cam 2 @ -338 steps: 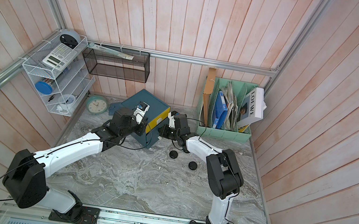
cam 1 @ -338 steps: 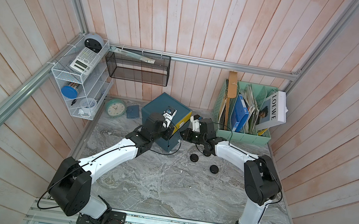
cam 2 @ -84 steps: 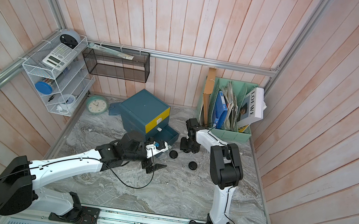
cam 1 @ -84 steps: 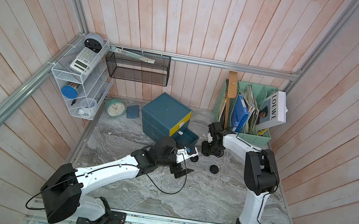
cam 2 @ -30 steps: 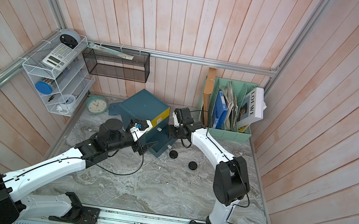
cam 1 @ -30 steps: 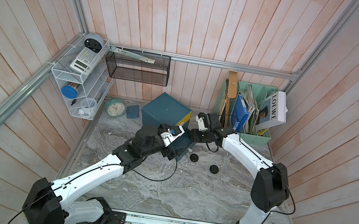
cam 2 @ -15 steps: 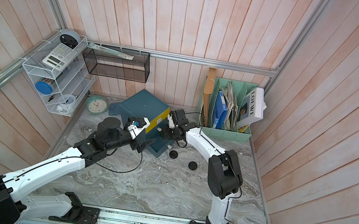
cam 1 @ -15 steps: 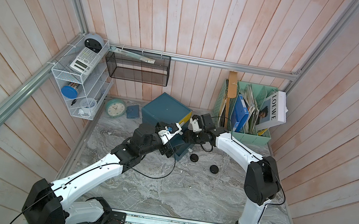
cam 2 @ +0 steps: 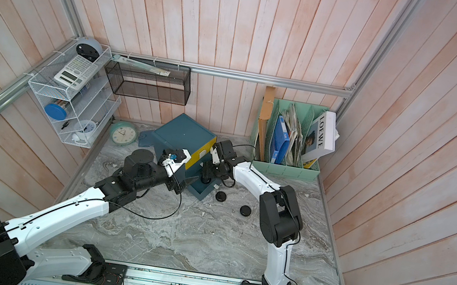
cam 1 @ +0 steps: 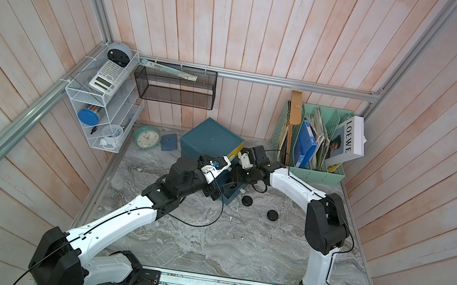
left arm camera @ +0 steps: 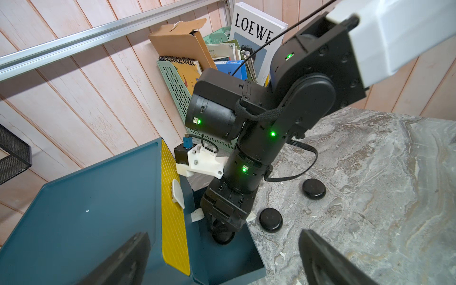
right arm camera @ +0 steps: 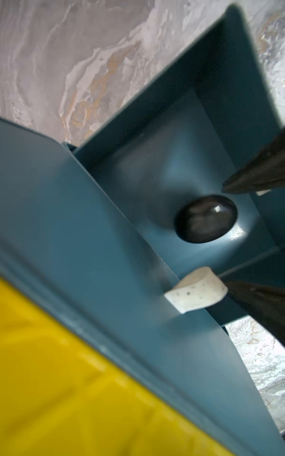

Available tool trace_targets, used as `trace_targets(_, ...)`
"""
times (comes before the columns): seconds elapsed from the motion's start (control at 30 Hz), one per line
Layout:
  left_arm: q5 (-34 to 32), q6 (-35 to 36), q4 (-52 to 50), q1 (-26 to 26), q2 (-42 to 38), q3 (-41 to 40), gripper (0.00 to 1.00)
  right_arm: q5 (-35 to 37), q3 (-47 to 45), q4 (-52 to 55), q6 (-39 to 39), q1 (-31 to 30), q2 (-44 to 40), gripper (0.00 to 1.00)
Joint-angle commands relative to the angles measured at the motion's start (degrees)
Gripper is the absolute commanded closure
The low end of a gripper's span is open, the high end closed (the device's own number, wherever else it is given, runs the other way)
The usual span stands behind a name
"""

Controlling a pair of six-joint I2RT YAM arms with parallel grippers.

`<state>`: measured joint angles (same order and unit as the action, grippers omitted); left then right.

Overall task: Put the bluetooth earphones in the drawer according to color
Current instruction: Place the bluetooth earphone in the drawer, then pick up the Bluetooth earphone from the center of the board.

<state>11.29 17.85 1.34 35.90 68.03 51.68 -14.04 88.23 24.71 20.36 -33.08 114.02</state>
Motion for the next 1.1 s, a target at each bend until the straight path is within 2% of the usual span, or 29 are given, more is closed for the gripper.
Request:
trace_targets(0.0, -0.2, -0.7, 1.4, -0.2, -0.3, -0.8, 0.00, -0.6, 1.5, -0.3, 0.1, -0.3, 1.4, 0.36)
trace_targets(0.33, 0.2, -0.8, 1.3, 0.7, -0.4, -0.7, 0.00, 0.6, 1.0, 0.7, -0.6, -0.1, -0.3, 0.35)
trace_targets(0.6, 0.5, -1.1, 1.9, 2.7, 0.3, -0.9, 0.00, 3.9, -2.1, 2.5, -2.9, 0.9, -5.7, 0.34)
trace_targets(1.07, 0.6, -0.2, 1.9, 9.1, 4.4, -1.3, 0.00, 7.7, -15.0, 8.3, -5.4, 8.8, -18.7, 0.34)
